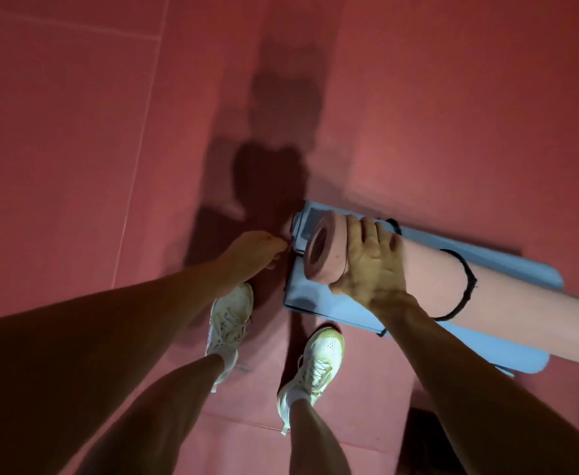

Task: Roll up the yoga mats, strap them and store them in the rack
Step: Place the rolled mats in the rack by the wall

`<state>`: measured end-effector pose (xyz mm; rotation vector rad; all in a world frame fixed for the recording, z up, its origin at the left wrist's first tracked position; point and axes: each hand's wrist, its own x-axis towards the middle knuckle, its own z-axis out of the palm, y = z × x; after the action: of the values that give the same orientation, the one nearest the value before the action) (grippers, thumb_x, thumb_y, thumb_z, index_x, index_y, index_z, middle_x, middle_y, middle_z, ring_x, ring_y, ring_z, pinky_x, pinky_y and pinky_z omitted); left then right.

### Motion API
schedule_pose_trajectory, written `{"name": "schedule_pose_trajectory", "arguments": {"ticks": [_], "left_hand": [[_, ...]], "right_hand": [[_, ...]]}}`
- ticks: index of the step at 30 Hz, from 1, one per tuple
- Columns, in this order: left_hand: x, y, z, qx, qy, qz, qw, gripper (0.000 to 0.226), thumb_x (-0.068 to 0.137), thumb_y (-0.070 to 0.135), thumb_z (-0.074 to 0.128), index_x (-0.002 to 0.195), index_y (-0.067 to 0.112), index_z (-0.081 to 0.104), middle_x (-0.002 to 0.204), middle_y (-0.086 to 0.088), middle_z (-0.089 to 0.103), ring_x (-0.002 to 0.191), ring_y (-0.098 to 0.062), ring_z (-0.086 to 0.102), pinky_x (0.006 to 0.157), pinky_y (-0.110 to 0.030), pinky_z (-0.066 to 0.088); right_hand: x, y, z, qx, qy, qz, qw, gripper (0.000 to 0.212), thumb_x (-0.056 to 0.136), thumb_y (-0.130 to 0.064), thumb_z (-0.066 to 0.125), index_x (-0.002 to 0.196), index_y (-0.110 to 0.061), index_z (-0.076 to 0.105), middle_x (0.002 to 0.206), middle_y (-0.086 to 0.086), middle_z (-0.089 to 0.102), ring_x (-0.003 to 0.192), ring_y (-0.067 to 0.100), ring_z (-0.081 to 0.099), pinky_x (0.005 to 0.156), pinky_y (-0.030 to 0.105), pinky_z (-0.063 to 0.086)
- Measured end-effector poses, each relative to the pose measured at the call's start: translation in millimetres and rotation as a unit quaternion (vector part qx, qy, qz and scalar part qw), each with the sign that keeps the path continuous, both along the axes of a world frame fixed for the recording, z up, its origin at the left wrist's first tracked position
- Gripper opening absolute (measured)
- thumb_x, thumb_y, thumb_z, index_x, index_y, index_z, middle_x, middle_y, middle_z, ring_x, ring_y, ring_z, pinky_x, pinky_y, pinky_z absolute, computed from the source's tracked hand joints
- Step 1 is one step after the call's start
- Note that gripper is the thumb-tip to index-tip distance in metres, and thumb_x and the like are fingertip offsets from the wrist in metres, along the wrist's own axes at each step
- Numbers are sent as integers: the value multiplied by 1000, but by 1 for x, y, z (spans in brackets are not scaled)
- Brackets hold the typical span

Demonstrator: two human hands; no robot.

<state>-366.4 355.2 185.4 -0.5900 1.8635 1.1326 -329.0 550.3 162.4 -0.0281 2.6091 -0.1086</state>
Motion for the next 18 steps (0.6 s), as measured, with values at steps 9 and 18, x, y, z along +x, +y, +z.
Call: {"name": "schedule_pose_trajectory", "arguments": {"ticks": [9,18], "left_hand": [[-23,59,196,87,39,6,995,11,96,15,51,87,16,56,86,-8,58,72,-13,54,59,-12,44],[-44,91,385,121,195,32,973,17,90,27,55,102,14,57,79,1,55,66,-10,50,60,-25,41]], "right_hand": [[-14,74,221,-175,136,-155,963,112,54,-48,80,140,5,33,134,21,46,126,40,44,104,48,39],[-8,72,391,-387,178,-226,876,108,46,-43,86,135,-18,31,123,-6,49,112,14,50,95,34,45]]}}
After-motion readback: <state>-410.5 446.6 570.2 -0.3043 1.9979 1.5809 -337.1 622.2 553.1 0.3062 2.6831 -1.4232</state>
